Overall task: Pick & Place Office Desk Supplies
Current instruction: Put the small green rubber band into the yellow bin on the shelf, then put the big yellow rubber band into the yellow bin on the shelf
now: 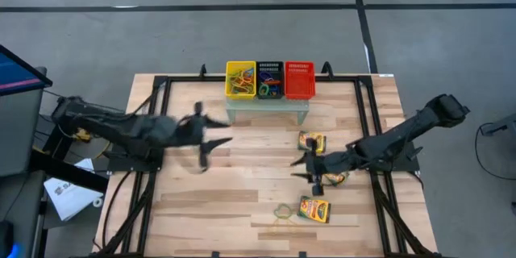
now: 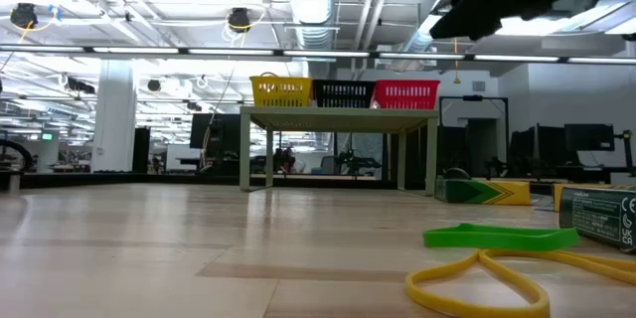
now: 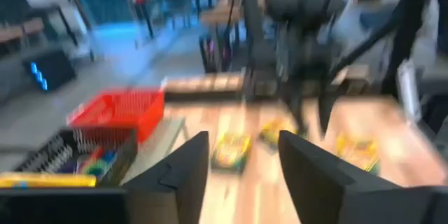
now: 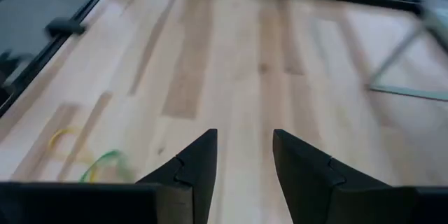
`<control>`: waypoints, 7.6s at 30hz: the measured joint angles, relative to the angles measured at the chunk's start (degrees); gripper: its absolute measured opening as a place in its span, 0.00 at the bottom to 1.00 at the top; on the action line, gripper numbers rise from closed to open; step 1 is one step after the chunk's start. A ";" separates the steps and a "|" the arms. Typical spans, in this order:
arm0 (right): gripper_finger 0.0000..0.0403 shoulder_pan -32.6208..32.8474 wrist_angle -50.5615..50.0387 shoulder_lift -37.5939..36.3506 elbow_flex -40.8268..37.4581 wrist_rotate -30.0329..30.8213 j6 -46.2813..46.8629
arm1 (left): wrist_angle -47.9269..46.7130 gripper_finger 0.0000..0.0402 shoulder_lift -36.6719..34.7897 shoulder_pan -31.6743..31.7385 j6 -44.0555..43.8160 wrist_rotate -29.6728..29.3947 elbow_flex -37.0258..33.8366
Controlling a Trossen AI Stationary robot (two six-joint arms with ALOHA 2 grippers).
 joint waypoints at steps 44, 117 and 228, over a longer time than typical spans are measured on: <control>0.49 2.95 -10.97 34.77 21.33 -12.83 -1.62 | 14.87 0.00 -56.10 -41.85 18.52 -2.76 -28.54; 0.00 1.82 -12.09 18.26 21.20 2.90 -5.59 | 12.22 0.00 -56.30 0.16 -7.83 34.53 -47.34; 0.58 9.56 -40.17 41.88 42.21 -3.05 18.04 | 17.69 0.00 -55.42 25.02 -6.45 37.14 -50.47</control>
